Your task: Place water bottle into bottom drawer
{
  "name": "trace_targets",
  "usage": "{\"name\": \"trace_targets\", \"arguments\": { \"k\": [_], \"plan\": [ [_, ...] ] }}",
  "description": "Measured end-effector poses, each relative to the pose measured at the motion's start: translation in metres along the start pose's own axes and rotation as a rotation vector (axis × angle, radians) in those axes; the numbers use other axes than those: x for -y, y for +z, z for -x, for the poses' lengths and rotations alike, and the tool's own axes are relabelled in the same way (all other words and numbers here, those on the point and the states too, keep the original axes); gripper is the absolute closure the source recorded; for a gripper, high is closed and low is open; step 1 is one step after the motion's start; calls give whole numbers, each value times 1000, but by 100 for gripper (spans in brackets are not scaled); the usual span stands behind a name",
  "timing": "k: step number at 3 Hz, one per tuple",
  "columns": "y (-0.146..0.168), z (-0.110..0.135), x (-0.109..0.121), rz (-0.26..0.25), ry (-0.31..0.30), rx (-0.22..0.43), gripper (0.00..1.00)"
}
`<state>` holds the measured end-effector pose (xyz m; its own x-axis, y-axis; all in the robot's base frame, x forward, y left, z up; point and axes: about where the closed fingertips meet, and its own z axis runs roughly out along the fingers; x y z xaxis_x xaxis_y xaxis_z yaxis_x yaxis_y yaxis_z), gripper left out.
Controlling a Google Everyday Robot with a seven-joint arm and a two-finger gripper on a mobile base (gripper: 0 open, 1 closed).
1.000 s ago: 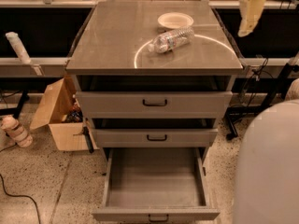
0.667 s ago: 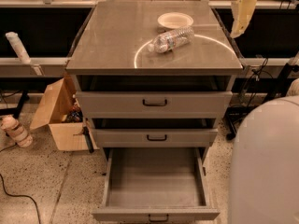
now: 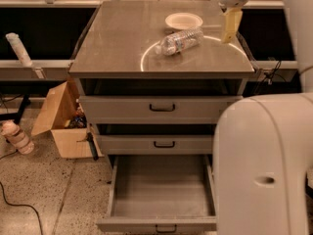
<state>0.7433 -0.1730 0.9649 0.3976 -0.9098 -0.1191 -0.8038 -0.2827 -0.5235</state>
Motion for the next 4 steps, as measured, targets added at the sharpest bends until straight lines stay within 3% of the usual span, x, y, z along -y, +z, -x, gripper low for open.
{"name": "trace_targets", "arguments": {
  "k": [2, 4],
  "plan": [
    [134, -19, 6, 13, -35, 60, 0],
    [138, -10, 11, 10, -56, 74, 0]
  ]
}}
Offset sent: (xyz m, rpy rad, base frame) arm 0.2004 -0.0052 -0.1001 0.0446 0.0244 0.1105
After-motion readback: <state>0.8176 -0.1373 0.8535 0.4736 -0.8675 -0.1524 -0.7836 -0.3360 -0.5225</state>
